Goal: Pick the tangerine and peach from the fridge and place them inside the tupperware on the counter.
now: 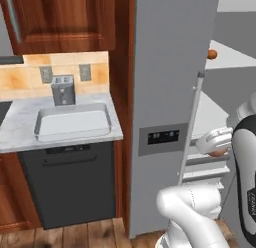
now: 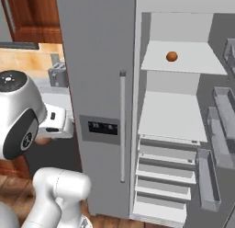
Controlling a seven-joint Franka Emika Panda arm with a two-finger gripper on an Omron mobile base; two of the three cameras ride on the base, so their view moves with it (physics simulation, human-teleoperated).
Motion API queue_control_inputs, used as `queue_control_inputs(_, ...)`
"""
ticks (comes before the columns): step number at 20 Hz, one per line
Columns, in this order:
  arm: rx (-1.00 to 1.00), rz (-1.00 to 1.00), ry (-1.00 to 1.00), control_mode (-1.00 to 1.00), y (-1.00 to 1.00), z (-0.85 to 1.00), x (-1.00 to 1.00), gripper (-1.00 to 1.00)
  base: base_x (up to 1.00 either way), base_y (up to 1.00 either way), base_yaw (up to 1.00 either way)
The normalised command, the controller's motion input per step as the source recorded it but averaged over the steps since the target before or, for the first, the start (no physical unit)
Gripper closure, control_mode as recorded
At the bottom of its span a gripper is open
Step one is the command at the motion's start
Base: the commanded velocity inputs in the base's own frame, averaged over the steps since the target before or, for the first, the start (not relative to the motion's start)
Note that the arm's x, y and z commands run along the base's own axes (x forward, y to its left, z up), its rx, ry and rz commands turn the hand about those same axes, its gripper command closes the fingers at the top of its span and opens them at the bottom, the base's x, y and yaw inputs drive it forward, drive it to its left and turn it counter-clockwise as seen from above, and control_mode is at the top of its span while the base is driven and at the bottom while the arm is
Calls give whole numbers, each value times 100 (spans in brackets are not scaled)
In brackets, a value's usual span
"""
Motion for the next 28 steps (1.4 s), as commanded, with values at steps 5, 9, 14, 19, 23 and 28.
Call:
queue_control_inputs(5,0,0,0,100,0,0,0,100,-5,100,0)
queue_control_inputs(9,0,0,0,100,0,0,0,100,35,100,0)
queue_control_inputs(14,0,0,0,100,0,0,0,100,66,69,0)
queue_control_inputs(19,0,0,0,100,0,0,0,100,78,26,-1)
queue_control_inputs(23,0,0,0,100,0,0,0,100,61,2,-3)
queue_control_inputs(28,-1,0,2,-100,4,-17,16,100,19,1,0)
